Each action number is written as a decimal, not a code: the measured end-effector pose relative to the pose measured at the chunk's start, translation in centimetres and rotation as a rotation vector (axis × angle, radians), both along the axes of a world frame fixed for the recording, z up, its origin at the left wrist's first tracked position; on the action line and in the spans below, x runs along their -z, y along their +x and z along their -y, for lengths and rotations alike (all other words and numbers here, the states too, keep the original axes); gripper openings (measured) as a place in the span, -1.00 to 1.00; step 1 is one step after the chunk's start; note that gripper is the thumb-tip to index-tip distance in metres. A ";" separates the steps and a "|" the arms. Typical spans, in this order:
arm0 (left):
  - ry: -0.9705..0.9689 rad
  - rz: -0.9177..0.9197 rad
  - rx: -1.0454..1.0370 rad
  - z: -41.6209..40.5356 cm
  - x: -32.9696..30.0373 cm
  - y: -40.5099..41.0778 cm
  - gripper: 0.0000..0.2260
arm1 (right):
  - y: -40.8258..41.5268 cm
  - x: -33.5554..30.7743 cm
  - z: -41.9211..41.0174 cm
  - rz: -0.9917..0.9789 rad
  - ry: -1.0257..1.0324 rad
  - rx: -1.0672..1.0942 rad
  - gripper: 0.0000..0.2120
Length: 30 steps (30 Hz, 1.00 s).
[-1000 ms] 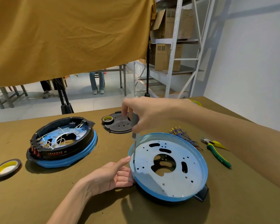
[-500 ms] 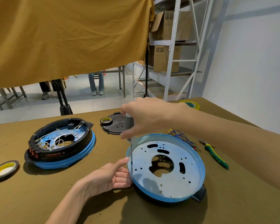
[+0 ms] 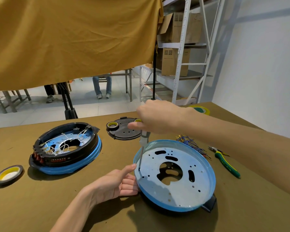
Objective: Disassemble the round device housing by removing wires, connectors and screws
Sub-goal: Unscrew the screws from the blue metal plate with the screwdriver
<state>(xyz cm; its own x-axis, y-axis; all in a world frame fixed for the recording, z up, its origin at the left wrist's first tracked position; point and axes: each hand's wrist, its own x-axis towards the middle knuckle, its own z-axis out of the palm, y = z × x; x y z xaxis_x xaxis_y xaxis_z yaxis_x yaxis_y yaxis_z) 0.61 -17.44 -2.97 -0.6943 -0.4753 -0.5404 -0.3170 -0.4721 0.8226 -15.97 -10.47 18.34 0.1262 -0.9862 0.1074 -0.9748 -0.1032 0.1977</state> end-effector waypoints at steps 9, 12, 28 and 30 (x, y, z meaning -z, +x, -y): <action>-0.004 0.006 0.007 0.1 0.1 0.0 -0.22 | -0.1 0.1 -0.8 0.187 0.112 -0.085 -0.59; 0.000 0.000 -0.003 0.1 0.1 -0.1 -0.27 | 0.0 0.8 -0.5 -0.062 -0.042 -0.005 -0.52; 0.000 -0.010 -0.003 0.1 0.1 0.0 -0.26 | 0.0 -0.7 -1.4 0.381 0.233 -0.138 -0.67; -0.007 -0.012 0.005 0.2 0.2 0.1 -0.21 | 0.0 -0.8 -1.6 0.394 0.239 -0.139 -0.64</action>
